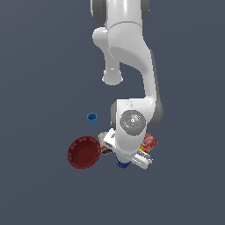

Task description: Pick up a designated object from a clutter of objects.

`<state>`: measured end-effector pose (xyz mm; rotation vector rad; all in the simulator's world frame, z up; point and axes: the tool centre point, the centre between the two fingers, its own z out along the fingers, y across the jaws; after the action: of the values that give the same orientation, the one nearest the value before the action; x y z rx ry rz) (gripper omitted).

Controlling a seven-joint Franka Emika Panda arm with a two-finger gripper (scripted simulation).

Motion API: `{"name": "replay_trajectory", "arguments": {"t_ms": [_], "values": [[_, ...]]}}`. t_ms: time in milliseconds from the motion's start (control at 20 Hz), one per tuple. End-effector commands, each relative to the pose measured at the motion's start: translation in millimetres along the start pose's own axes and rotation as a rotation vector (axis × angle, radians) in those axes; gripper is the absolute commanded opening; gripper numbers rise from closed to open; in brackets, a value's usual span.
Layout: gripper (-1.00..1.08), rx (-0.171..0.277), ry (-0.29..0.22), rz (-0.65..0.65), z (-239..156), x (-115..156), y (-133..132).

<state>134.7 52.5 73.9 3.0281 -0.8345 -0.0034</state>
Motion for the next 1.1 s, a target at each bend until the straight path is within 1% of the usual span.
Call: {"name": "replay_trajectory", "arguments": {"t_ms": [0,250,450,700,1050], "values": [[-1.0,0.001,0.001,0.0,-3,0,0],[-1.0,0.001,0.001,0.0,-22,0,1],[-1.0,0.001,0.001,0.0,-50,0,2],[-1.0,0.001,0.001,0.0,-99,-1,4],[-1.0,0.001,0.001,0.0,-181,0,7]]}}
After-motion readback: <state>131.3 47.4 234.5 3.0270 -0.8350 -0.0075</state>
